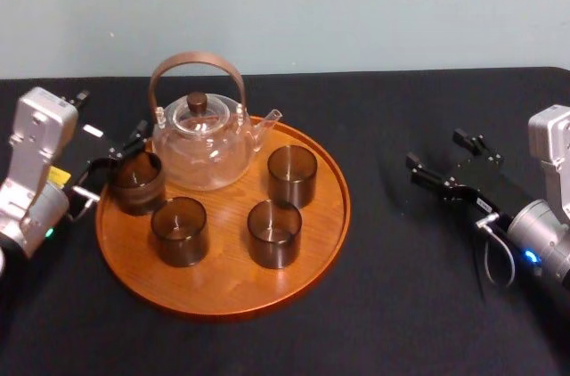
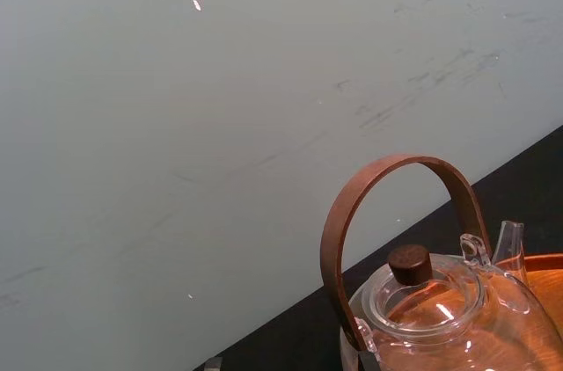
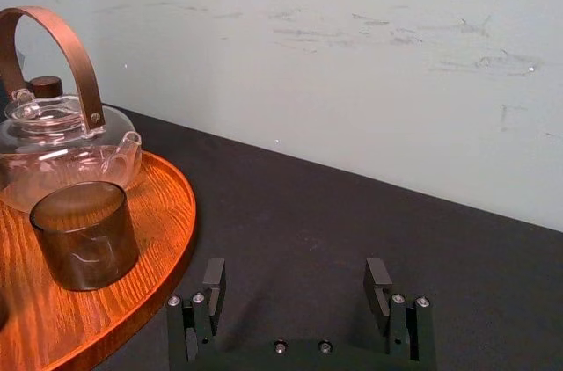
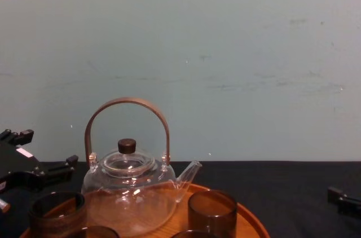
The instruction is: Pick up the glass from the table and place it on the tray.
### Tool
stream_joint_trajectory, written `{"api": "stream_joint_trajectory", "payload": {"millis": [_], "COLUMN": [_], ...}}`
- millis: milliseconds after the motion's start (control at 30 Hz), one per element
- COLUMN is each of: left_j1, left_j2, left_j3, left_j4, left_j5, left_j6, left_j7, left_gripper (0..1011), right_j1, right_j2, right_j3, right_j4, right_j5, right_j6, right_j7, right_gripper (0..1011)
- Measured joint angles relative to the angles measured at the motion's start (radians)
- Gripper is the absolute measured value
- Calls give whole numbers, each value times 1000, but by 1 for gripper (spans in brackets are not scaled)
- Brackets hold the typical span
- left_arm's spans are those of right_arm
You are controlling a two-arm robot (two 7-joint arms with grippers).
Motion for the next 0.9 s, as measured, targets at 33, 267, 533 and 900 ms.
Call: {"api": "stream_joint_trajectory", "payload": {"millis": [33,267,533,900], "left_j1": [0,0,0,0], "left_j2": [0,0,0,0], "left_j3": [0,0,0,0], "left_j4": [0,0,0,0], "left_j5": [0,0,0,0], "left_j6": [0,0,0,0], "left_j7": [0,0,0,0], "left_gripper": [1001,1001,1001,1001], "right_j1": [0,0,0,0], "right_j2": [0,0,0,0], "right_j3": [0,0,0,0], "right_j4": [0,0,0,0], "right_j5": [0,0,0,0], "right_j6": [0,0,0,0], "right_j7": [0,0,0,0], "right_gripper": [1002,1002,1002,1003]}}
